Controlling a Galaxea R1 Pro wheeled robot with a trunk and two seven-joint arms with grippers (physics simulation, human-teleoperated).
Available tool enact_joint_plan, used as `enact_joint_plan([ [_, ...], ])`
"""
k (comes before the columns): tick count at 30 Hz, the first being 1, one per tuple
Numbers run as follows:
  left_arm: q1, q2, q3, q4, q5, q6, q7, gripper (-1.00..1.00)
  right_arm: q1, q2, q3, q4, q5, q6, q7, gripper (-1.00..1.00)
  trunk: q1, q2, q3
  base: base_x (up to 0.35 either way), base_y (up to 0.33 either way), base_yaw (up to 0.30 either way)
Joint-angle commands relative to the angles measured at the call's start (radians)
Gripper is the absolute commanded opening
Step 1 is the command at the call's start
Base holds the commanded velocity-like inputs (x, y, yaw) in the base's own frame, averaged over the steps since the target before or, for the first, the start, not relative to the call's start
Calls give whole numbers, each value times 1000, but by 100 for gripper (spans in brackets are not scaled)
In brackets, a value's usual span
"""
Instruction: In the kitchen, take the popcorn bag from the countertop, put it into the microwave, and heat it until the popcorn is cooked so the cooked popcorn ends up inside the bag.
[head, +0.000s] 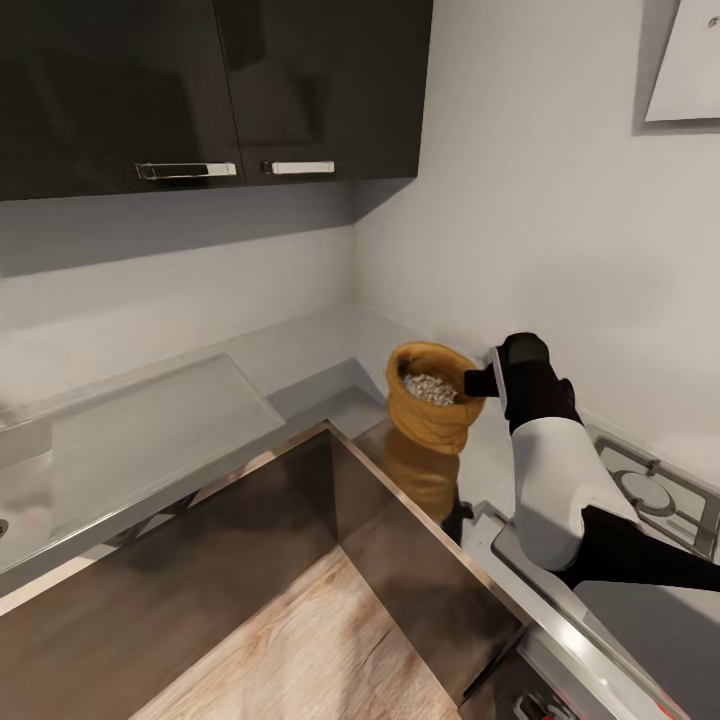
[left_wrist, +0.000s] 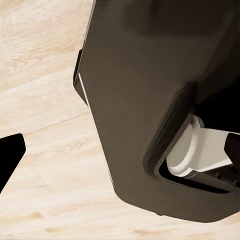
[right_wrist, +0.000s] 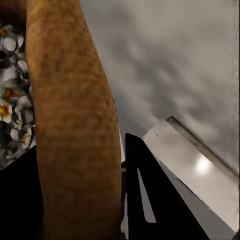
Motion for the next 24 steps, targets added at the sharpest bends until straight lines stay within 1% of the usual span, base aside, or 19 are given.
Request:
enact_joint_plan([
  [1,0,0,1,-1,4,-2,1,100,-1,1,-4,-1,13,2,8,-100,0,-1,-1,0,0,0],
  [4,0,0,0,-1,3,-2,3,100,-1,-1,0,-1,20,2,-1,-100,0,-1,-1,0,0,0],
  [8,0,-2,-1,-1,2,-3,4,100,-1,-2,71,-1,18,2,-10,-100,0,-1,-1,-24,0,0],
  [10,0,-2,0,-1,2,-3,5,100,-1,0,83,-1,18,2,-11,-100,0,-1,-1,-223,0,0],
  [20,0,-11,0,-1,0,-4,5,100,-1,-2,85,-3,4,2,-8,-100,0,-1,-1,-338,0,0],
  [24,0,-12,-1,-1,-1,-4,5,100,-5,0,84,-24,-2,2,-3,-100,0,-1,-1,-348,0,0],
])
